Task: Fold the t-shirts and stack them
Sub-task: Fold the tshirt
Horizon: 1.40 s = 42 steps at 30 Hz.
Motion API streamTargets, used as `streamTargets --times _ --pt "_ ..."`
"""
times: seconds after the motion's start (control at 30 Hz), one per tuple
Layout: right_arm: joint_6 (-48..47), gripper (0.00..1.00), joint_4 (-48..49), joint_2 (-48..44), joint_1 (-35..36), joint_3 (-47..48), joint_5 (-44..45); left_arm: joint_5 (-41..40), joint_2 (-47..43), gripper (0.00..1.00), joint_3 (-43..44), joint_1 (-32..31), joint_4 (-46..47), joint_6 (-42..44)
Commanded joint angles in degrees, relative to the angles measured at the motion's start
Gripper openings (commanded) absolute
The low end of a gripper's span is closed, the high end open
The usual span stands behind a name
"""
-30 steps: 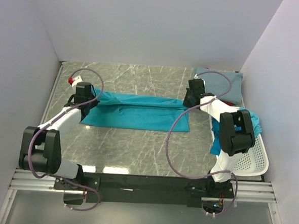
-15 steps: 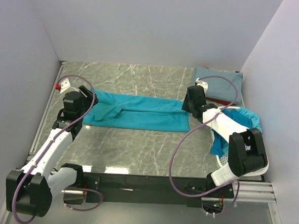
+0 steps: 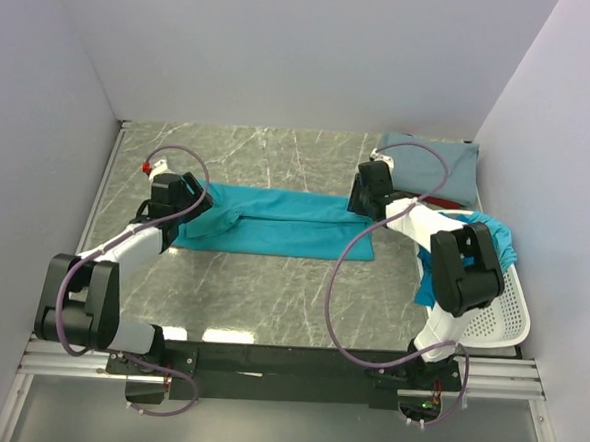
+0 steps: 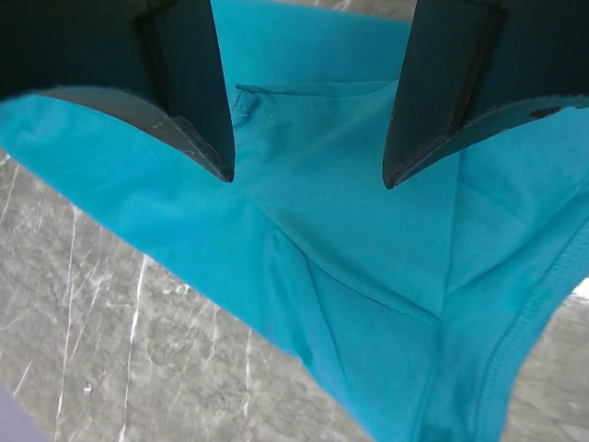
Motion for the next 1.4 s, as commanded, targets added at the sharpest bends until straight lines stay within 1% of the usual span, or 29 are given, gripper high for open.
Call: streamTargets --times 0.0,0.13,0.3,0.47,0.6,0.67,0.73,0.83,0.93,0.97,1.03,1.13,1.27,1.3,1.37 --pt "-0.34 0.48 -0.55 2.81 0.05 2.72 -1.37 2.4 0.97 0.7 2.18 -0.31 5.48 0.64" --pt "0.89 0.48 -1.61 3.35 0.14 1.4 -1.81 3.37 1.07 0.7 1.3 -0.57 6.53 0.46" --pt "2.12 0.48 -1.61 2.56 0.14 -1.23 -2.87 -1.81 1.32 0.7 1.82 -6.01 4.78 1.34" --pt "2.39 0.47 -1.61 2.21 0.22 -2.29 -2.78 -3.66 2.56 0.7 2.08 -9.36 4.69 1.34" --pt "2.39 0.47 -2.22 3.08 0.22 -1.94 -2.17 -4.71 5.19 0.7 3.58 -12.26 4.78 1.78" --pt "2.47 0.48 -2.4 2.65 0.14 -1.77 -2.34 -6.64 5.9 0.7 5.06 -12.35 3.47 1.08" --pt "2.56 0.47 -2.31 2.21 0.22 -1.85 -2.52 -10.51 5.64 0.7 6.12 -12.18 2.23 1.43" --pt "2.48 0.47 -2.4 0.81 0.22 -2.03 -2.61 -12.35 5.46 0.72 9.28 -9.72 -0.83 2.13" --pt "2.3 0.48 -2.14 -0.86 0.14 -2.55 -2.69 -12.71 6.6 0.72 11.48 -4.89 -1.9 1.96" --pt "2.3 0.48 -2.22 -1.13 0.22 -2.64 -2.61 -12.54 7.82 0.72 12.71 -2.1 -2.16 1.78" --pt "2.12 0.48 -2.66 -1.57 0.22 -2.3 -2.17 -12.63 9.67 0.72 14.47 0.12 -2.95 1.95" --pt "2.12 0.48 -3.72 -1.48 -0.39 -1.24 -1.2 -12.1 14.5 0.72 18.77 2.85 -4.09 2.66" --pt "2.56 0.49 -4.6 -0.87 -3.02 0.07 -3.13 -8.24 22.75 0.72 25.53 6.37 -6.12 1.69" --pt "2.56 0.5 -4.6 -0.61 -3.55 0.25 -3.22 -6.93 24.08 0.72 26.6 8.11 -6.82 1.52" --pt "2.13 0.51 -4.68 -0.08 -4.69 1.13 -3.83 -5.78 26.54 0.72 29.23 9.44 -7.52 1.34"
